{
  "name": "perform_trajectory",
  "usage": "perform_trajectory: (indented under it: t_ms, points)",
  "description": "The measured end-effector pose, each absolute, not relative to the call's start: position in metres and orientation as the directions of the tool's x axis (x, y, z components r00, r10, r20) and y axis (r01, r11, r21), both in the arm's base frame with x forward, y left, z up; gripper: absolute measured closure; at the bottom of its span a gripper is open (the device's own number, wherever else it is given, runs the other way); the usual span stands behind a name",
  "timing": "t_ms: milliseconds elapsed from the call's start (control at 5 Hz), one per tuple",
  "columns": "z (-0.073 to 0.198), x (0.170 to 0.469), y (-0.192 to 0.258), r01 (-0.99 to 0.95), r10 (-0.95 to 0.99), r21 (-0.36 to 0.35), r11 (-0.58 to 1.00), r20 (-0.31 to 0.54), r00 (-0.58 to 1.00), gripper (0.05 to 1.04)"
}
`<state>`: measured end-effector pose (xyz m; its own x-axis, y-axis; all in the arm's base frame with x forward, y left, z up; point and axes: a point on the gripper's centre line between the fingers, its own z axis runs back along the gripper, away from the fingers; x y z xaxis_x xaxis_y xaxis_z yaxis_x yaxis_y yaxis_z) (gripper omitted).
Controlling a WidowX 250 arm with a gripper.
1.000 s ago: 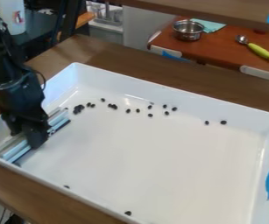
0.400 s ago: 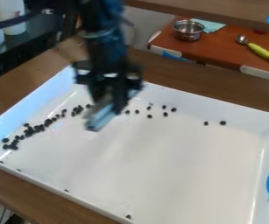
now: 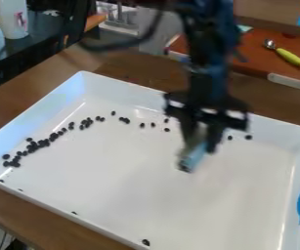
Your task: Sweep into pile
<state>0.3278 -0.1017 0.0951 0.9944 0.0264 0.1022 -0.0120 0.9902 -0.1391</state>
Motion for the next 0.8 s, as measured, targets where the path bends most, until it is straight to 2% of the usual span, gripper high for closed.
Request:
perform_trajectory:
  t_ms: [400, 800]
  points:
    - [0.063, 0.350, -0.145, 0.076, -0.057, -0.104, 0.992, 0.175, 0.983, 0.704]
    - [0.058, 0.370, -0.156, 0.062, -0.039, -0.097, 0.993, 0.222, 0.974, 0.705]
